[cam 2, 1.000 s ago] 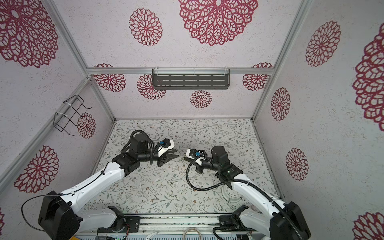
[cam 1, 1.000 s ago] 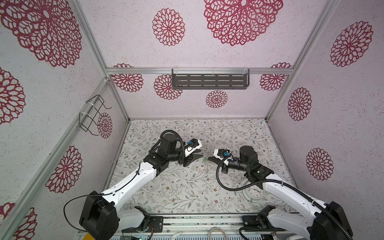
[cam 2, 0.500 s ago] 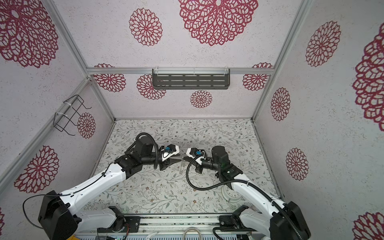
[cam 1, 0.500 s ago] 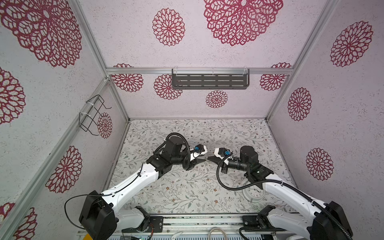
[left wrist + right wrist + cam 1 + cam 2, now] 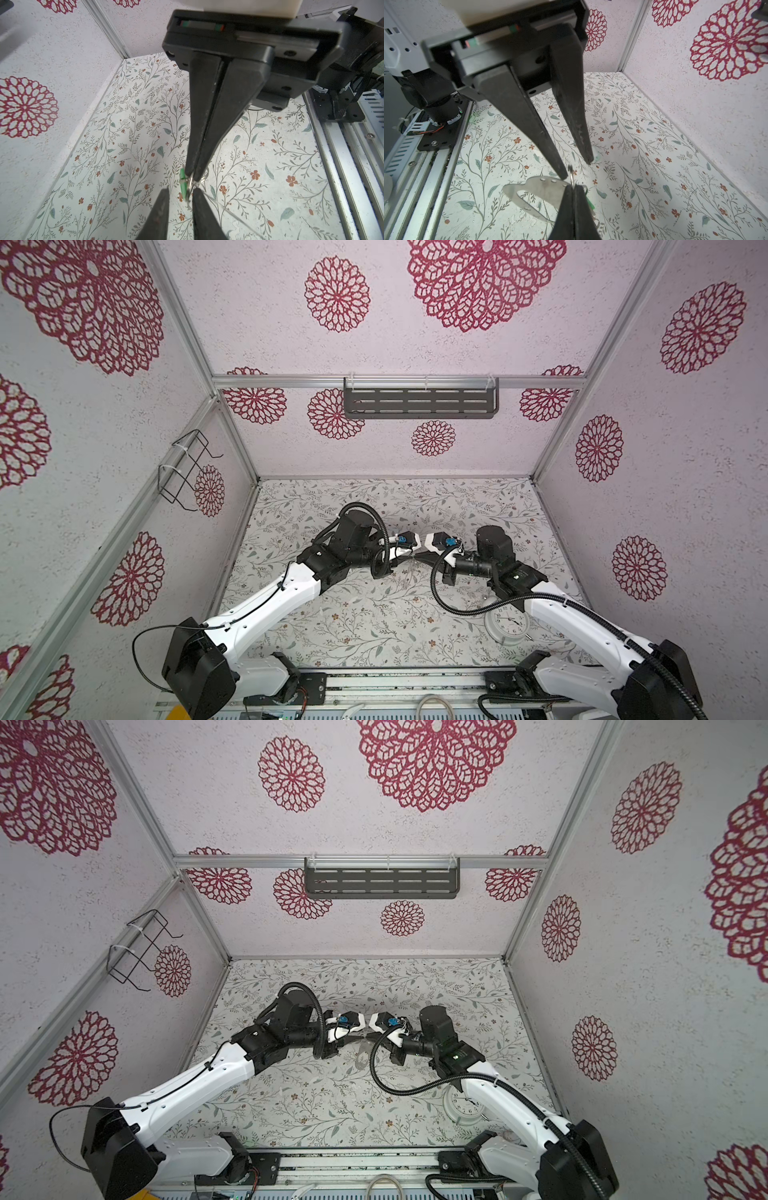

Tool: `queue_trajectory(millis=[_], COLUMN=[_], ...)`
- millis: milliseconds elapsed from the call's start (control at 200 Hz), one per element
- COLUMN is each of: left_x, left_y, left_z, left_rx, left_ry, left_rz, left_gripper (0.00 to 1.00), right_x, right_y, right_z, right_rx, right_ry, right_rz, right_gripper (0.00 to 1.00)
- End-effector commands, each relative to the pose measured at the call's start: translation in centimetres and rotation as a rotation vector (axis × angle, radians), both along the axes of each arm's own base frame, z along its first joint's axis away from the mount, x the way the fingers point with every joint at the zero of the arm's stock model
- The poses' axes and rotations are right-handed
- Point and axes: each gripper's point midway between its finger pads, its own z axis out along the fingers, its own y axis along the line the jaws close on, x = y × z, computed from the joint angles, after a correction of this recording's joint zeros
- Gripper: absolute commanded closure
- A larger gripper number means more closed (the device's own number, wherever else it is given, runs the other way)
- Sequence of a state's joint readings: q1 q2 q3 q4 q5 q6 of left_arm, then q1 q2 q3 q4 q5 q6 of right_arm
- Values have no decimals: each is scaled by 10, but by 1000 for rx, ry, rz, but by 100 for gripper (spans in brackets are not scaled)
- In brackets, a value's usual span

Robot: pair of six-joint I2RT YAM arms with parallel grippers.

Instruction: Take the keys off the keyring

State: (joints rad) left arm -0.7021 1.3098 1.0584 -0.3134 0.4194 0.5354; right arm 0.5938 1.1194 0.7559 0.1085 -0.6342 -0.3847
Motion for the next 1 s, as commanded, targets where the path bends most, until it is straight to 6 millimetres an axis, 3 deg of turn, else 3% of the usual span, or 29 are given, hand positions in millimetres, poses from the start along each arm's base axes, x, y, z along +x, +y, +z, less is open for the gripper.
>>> queue_trajectory(millis=[0, 325, 585, 786, 996], left_x=[-2, -6, -9, -2, -9], left_y=[-5, -13, -15, -7, -4], left_z=[4, -1, -1, 23, 43], left_rx=[5, -2, -6, -158, -284], left_ry=[-15, 30, 52, 94, 122], left_rz=[-24, -70, -96, -77, -122], left_gripper=[78, 100, 100, 100, 100], right_x=[-3, -4, -6, 7, 7], right_y=[4, 4, 2, -20, -37], right_z=[22, 32, 37, 35, 41], right_rx=[33, 53, 62, 6, -20], right_ry=[-55, -83, -97, -204, -260], right_rz=[38, 39, 34, -117, -197], right_gripper=[100, 100, 100, 64, 61])
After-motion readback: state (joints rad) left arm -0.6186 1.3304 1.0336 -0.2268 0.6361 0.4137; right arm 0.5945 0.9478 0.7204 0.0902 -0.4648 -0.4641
